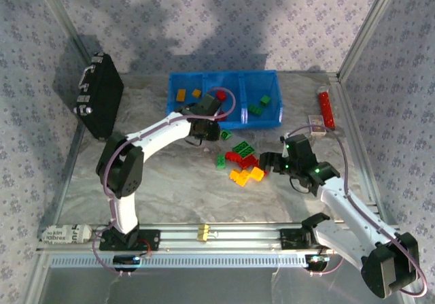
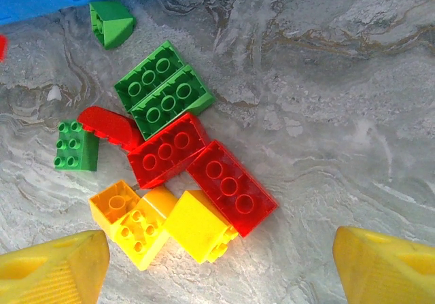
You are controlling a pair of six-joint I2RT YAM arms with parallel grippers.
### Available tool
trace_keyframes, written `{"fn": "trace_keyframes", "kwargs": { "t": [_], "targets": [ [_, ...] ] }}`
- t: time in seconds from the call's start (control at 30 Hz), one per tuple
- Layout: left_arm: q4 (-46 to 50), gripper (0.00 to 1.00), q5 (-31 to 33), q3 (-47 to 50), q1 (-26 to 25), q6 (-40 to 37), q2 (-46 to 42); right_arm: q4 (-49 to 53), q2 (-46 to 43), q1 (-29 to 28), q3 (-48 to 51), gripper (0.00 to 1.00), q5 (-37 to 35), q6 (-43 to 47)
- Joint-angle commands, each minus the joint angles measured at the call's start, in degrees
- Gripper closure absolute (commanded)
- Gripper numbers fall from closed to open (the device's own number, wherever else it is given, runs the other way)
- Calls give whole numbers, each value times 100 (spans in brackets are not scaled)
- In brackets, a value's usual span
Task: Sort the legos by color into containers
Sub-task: Pick up the lego from the center of the table, then place the lego in the container, then pick up the lego from the center of the table.
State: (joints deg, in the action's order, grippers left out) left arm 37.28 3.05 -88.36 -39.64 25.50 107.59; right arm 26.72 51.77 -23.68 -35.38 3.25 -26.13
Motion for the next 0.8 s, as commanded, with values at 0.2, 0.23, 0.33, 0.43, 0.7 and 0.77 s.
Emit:
{"fn": "trace_keyframes", "kwargs": {
  "t": [0.2,0.23,0.33,0.43,0.7,0.77],
  "targets": [
    [1793,51,-186,-3854,590,-662,1934,342,-232,39,-64,12,-50,38],
    [2070,42,-169,-4263,591,-685,2141,381,-257,41,-74,12,-55,42],
    [2162,27,-37,-4300,489,-780,2131,465,-373,48,-41,12,-130,53],
    [1395,25,-68,-3069,415,-691,1387,433,-362,82,48,12,-103,64],
    [-268,25,-246,162,254,-182,-719,415,235,197,-59,12,-46,74],
    [-449,26,-235,726,196,-86,-1106,388,509,204,-108,12,-13,73]
  ]
}}
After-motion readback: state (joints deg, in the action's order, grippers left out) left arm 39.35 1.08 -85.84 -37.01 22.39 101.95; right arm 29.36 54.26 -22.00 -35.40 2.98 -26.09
